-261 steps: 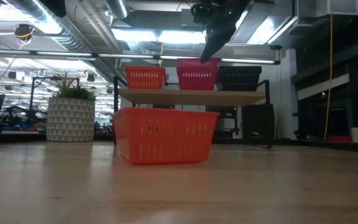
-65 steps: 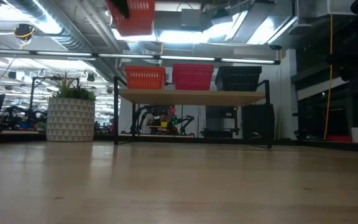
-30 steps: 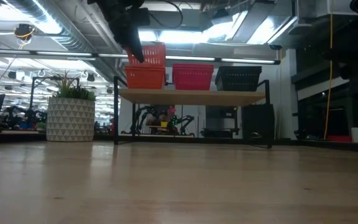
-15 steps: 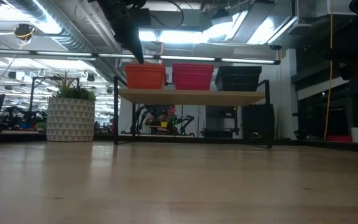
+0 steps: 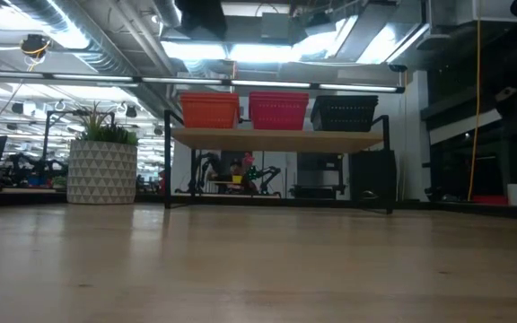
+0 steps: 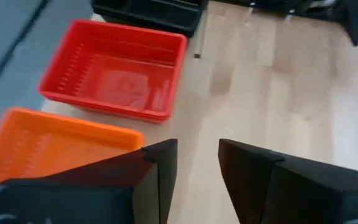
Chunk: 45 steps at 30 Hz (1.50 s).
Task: Stack baskets on shelf by color
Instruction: Return to Home Position
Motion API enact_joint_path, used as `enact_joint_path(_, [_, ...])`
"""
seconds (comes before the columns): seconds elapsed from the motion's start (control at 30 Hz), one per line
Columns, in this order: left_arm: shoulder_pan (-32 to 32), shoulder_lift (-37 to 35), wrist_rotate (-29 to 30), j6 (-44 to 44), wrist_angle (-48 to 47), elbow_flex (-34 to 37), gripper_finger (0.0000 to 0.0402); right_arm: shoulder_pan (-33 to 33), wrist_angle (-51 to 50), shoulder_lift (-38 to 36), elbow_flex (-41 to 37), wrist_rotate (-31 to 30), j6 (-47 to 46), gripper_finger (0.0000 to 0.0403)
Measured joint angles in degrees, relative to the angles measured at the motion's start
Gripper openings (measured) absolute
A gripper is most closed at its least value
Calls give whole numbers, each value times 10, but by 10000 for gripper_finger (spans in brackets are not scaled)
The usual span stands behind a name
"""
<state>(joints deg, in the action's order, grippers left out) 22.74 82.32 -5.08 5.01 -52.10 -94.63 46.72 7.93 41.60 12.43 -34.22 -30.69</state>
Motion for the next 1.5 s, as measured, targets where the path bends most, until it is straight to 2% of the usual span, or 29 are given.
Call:
enact_joint_path(0.13, [-24,0,-3,-62,-21,-1,109,0,0,0,0,30,10,110])
enact_joint_path(0.27, [-47,0,-1,-52,-74,-1,109,0,0,0,0,44,10,110])
enact_joint_path(0.47, [-87,0,0,-79,-77,-1,110,-2,4,0,-1,44,12,110])
enact_joint_path(0.67, [-109,0,1,-91,-79,-1,110,-64,161,-30,-68,45,12,110])
enact_joint_path(0.87, [-144,-1,-16,-57,-94,-1,109,-123,209,-51,-102,43,12,110])
enact_joint_path(1.0, [-167,-58,-67,-49,-64,27,110,-139,210,-65,-115,43,12,110])
enact_joint_path(1.1, [-181,-122,-59,-80,-24,98,108,-150,171,-66,-120,43,11,110])
enact_joint_path(1.17, [-190,-157,-58,-98,55,164,109,-156,140,-71,-120,44,12,110])
enact_joint_path(1.3, [-206,-250,-63,-124,178,310,109,-165,144,-84,-120,44,12,110])
enact_joint_path(1.4, [-209,-317,-35,-153,220,419,109,-173,136,-99,-120,43,12,110])
enact_joint_path(1.5, [-218,-389,-17,-171,306,515,110,-182,119,-108,-120,44,12,110])
